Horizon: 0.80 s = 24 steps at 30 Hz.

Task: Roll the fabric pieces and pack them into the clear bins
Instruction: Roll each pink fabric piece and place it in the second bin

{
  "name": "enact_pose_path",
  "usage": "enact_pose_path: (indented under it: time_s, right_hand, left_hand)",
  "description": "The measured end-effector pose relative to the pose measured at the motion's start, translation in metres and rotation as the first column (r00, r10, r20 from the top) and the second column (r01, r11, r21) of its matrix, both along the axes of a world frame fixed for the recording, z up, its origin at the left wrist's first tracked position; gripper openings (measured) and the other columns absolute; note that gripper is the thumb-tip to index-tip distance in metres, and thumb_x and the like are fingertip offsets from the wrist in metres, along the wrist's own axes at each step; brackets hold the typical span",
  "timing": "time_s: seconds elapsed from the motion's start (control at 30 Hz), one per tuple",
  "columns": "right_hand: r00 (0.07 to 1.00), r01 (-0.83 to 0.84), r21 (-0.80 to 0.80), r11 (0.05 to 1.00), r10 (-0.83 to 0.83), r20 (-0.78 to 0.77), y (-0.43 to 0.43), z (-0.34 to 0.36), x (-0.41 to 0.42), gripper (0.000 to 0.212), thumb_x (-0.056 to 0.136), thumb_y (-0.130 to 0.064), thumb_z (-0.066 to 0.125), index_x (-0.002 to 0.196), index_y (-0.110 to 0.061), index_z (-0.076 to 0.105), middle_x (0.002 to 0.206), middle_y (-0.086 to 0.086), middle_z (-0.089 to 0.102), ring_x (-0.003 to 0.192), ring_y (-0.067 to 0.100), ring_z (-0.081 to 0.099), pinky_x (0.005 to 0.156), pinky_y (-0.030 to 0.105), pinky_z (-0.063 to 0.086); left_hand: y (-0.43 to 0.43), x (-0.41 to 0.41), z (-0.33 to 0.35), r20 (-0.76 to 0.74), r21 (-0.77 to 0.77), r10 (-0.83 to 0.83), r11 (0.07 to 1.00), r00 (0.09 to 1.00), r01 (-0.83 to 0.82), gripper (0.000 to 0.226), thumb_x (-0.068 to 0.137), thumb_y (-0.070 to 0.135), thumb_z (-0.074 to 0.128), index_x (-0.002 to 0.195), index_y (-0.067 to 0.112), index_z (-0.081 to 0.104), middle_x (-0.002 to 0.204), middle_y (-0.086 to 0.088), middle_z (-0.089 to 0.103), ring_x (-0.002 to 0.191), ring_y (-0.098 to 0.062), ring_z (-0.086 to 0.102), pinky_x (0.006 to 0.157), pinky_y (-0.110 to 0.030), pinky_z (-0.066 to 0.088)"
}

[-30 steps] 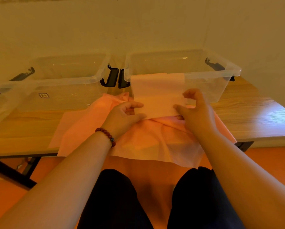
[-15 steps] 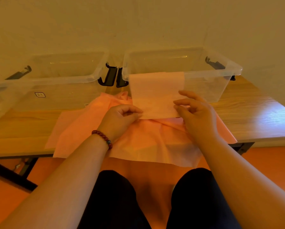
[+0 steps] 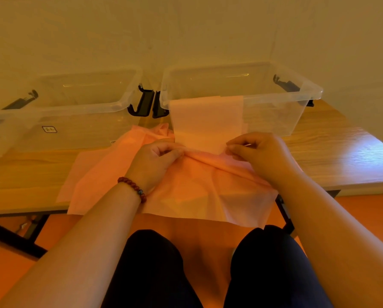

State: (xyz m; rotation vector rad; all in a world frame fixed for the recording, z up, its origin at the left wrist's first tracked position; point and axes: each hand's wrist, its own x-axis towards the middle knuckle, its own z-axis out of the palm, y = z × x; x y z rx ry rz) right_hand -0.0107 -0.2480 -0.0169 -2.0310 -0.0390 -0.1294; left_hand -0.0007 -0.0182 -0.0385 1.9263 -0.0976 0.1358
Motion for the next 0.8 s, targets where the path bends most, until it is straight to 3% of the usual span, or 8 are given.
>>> enact_pose_path:
  time_s: [0.13, 0.2, 0.3, 0.43, 0.53, 0.63, 0.7, 0.8]
  right_hand:
    - [0.996, 0.081, 0.168, 0.982, -0.072, -0.059, 0.0, -0.007, 0.001, 0.009, 0.09, -0.029, 0.067, 0.081, -0.029, 0.07, 0.085, -0.005, 0.073, 0.079, 0.013, 0.068, 0.076, 0.03, 0.055]
    - [0.991, 0.122, 0.242, 0.962, -0.106, -0.077, 0.0, -0.011, 0.001, 0.006, 0.088, -0.028, 0.069, 0.083, -0.026, 0.071, 0.098, -0.008, 0.07, 0.085, 0.012, 0.066, 0.081, 0.033, 0.057]
    - [0.99, 0.137, 0.252, 0.958, -0.126, -0.059, 0.001, -0.01, 0.003, 0.006, 0.087, -0.023, 0.07, 0.087, -0.017, 0.07, 0.116, -0.015, 0.059, 0.092, 0.006, 0.06, 0.08, 0.028, 0.058]
    - [0.986, 0.16, 0.235, 0.959, -0.165, 0.002, 0.003, -0.007, 0.004, 0.015, 0.085, -0.019, 0.073, 0.072, -0.016, 0.066, 0.102, -0.022, 0.06, 0.087, 0.006, 0.062, 0.081, 0.027, 0.055]
    - [0.981, 0.186, 0.217, 0.958, -0.193, 0.014, 0.003, -0.006, 0.005, 0.018, 0.083, -0.019, 0.075, 0.071, -0.022, 0.063, 0.077, -0.015, 0.065, 0.073, 0.008, 0.062, 0.077, 0.028, 0.052]
    - [0.982, 0.176, 0.236, 0.956, -0.186, 0.018, 0.002, -0.005, 0.005, 0.018, 0.083, -0.016, 0.075, 0.074, -0.024, 0.061, 0.066, -0.009, 0.063, 0.06, 0.004, 0.058, 0.066, 0.026, 0.051]
    - [0.984, 0.168, 0.228, 0.959, -0.176, 0.017, 0.002, -0.004, 0.004, 0.016, 0.082, -0.016, 0.075, 0.073, -0.023, 0.064, 0.07, -0.007, 0.065, 0.064, 0.006, 0.061, 0.071, 0.029, 0.053]
    - [0.984, 0.162, 0.199, 0.967, -0.172, 0.038, 0.002, -0.001, 0.003, 0.016, 0.08, -0.02, 0.078, 0.069, -0.025, 0.069, 0.093, -0.009, 0.067, 0.091, 0.015, 0.064, 0.091, 0.04, 0.052]
  left_hand:
    - [0.0, -0.001, 0.001, -0.003, -0.065, 0.021, 0.998, 1.0, -0.022, 0.017, 0.091, 0.02, 0.062, 0.077, 0.024, 0.071, 0.068, 0.017, 0.069, 0.071, 0.006, 0.062, 0.069, -0.009, 0.047]
    - [-0.001, -0.001, 0.001, -0.025, -0.133, 0.028, 0.991, 0.999, -0.031, 0.019, 0.091, 0.018, 0.061, 0.076, 0.023, 0.071, 0.07, 0.012, 0.071, 0.074, -0.002, 0.066, 0.079, -0.022, 0.051]
    - [-0.003, -0.002, 0.002, -0.026, -0.186, 0.031, 0.982, 0.999, -0.036, 0.017, 0.09, 0.015, 0.062, 0.076, 0.02, 0.07, 0.069, 0.011, 0.072, 0.069, -0.006, 0.068, 0.08, -0.032, 0.054]
    - [-0.005, -0.003, 0.003, 0.01, -0.205, 0.065, 0.977, 0.998, -0.062, 0.014, 0.088, 0.009, 0.064, 0.082, 0.021, 0.067, 0.079, 0.002, 0.074, 0.066, -0.007, 0.068, 0.077, -0.031, 0.056]
    - [-0.007, -0.004, 0.005, 0.057, -0.197, 0.083, 0.978, 0.995, -0.07, 0.019, 0.088, 0.002, 0.063, 0.084, 0.021, 0.064, 0.112, -0.013, 0.067, 0.066, -0.007, 0.069, 0.065, -0.019, 0.055]
    - [-0.011, -0.009, 0.01, 0.111, -0.14, 0.092, 0.987, 0.99, -0.077, 0.023, 0.089, 0.003, 0.062, 0.081, 0.023, 0.066, 0.087, 0.001, 0.068, 0.064, 0.003, 0.066, 0.062, -0.008, 0.049]
    - [-0.01, -0.01, 0.013, 0.136, -0.072, 0.092, 0.994, 0.986, -0.082, 0.023, 0.089, 0.007, 0.063, 0.081, 0.028, 0.066, 0.081, 0.01, 0.066, 0.065, 0.009, 0.063, 0.062, -0.005, 0.047]
    - [-0.006, -0.009, 0.017, 0.111, 0.07, 0.042, 0.996, 0.993, -0.05, 0.018, 0.086, 0.013, 0.069, 0.089, 0.031, 0.065, 0.088, 0.025, 0.057, 0.069, 0.023, 0.055, 0.061, 0.001, 0.042]
